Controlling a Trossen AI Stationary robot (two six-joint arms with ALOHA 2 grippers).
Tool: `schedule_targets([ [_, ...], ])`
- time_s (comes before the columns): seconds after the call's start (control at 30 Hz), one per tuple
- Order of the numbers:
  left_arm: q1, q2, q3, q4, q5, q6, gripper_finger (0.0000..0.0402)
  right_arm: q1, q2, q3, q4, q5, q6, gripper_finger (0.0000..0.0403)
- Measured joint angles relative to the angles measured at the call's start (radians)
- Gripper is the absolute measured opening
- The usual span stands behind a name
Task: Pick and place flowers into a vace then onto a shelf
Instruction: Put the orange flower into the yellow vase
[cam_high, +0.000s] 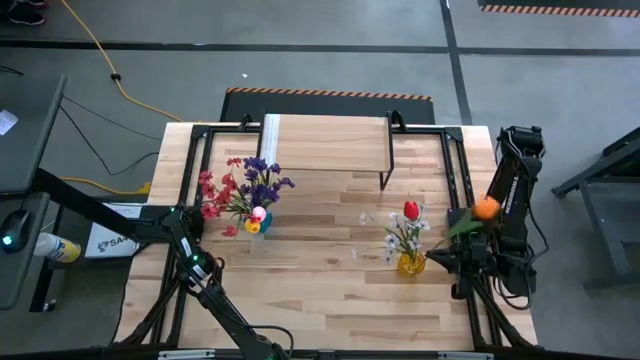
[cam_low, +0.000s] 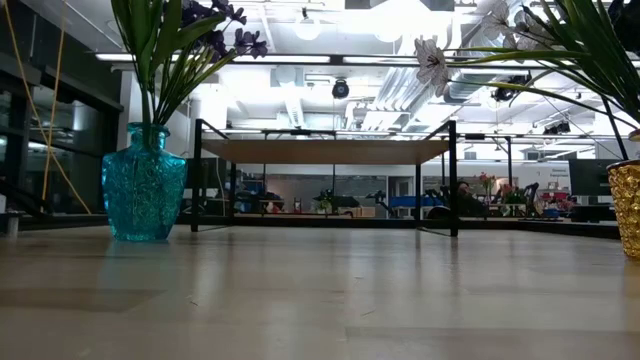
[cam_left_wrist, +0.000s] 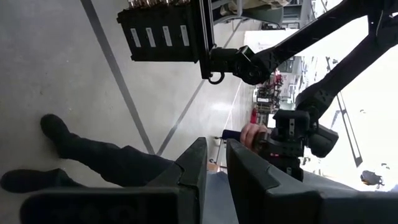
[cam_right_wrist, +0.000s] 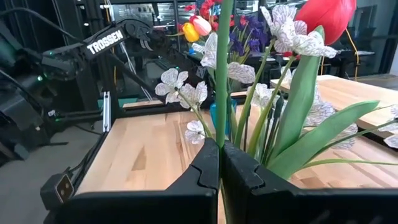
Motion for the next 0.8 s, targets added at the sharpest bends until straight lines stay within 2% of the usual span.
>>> schedule_targets([
  [0.2, 0.0, 0.0, 0.0, 0.0, 0.0, 0.0, 0.0095, -0.001, 0.0, 0.0, -0.074, -0.027, 0.038, 0.0],
  [0.37, 0.0, 0.0, 0.0, 0.0, 0.0, 0.005, 0.0095, -0.051, 0.0, 0.0, -0.213, -0.139, 0.194, 0.0],
  [0.57, 0.0, 0.0, 0.0, 0.0, 0.0, 0.001, 0.0095, -0.151, 0.0, 0.0, -0.294, -0.25, 0.244, 0.0],
  [0.7, 0.0, 0.0, 0.0, 0.0, -0.001, 0.001, 0.0095, -0.196, 0.0, 0.0, -0.425, -0.359, 0.375, 0.0],
  [0.8, 0.0, 0.0, 0.0, 0.0, -0.005, 0.001, 0.0095, -0.208, -0.002, 0.002, -0.443, -0.384, 0.411, 0.0],
])
